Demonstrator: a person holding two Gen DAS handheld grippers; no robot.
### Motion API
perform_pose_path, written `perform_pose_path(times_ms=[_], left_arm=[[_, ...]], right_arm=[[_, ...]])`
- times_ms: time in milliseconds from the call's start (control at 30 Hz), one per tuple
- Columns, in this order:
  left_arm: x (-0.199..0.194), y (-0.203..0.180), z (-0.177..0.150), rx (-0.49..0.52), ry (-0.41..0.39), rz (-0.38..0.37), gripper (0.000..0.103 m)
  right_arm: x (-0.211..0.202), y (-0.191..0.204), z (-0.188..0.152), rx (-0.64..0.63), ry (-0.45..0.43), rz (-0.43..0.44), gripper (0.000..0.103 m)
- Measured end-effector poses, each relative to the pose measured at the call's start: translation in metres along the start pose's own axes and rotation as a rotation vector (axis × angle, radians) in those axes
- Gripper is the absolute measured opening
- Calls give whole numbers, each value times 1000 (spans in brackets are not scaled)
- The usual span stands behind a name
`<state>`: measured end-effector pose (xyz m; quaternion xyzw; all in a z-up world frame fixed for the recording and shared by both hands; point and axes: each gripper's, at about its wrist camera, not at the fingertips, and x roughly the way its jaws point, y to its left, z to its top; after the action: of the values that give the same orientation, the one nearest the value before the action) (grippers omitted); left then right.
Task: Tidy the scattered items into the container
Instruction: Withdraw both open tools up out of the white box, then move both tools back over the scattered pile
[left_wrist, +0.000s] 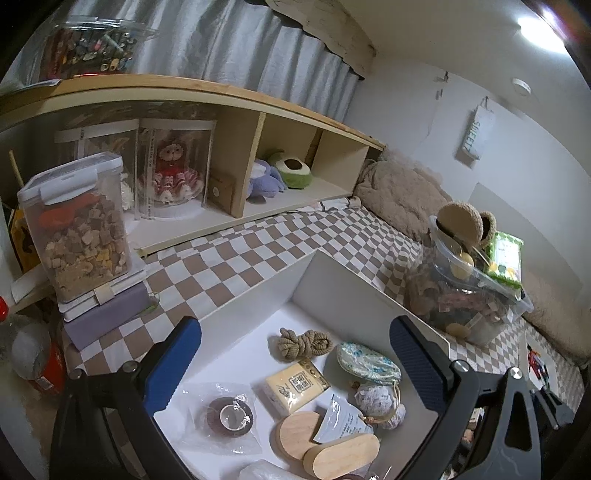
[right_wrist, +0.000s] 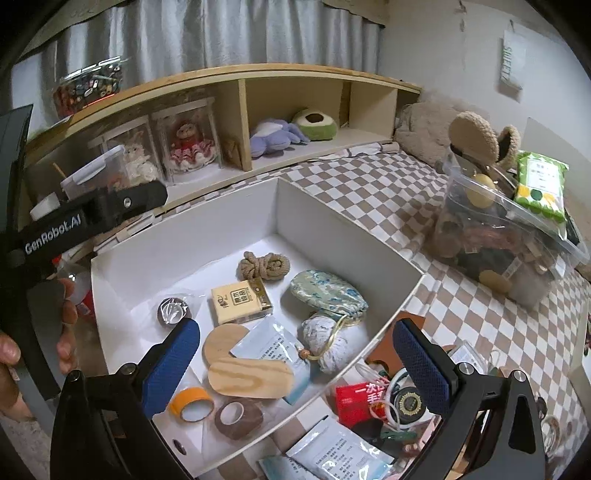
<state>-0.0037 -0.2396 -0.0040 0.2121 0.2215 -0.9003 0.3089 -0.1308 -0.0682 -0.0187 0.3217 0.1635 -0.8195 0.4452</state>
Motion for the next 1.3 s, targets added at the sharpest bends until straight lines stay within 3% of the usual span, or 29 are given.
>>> perform_pose_path(times_ms=[467,967,1300], left_arm=[[2,-26,-10,133,8,38,103],[4,-65,-24,242,36,-13,103],[0,-97,-36,278,51,-92,103]], right_arm=[[-21,-28,-1,88,-73,-35,103],[-45,-60,-8,154,-138,-98,103],[-76,-90,-27,204,-159,-169,103]])
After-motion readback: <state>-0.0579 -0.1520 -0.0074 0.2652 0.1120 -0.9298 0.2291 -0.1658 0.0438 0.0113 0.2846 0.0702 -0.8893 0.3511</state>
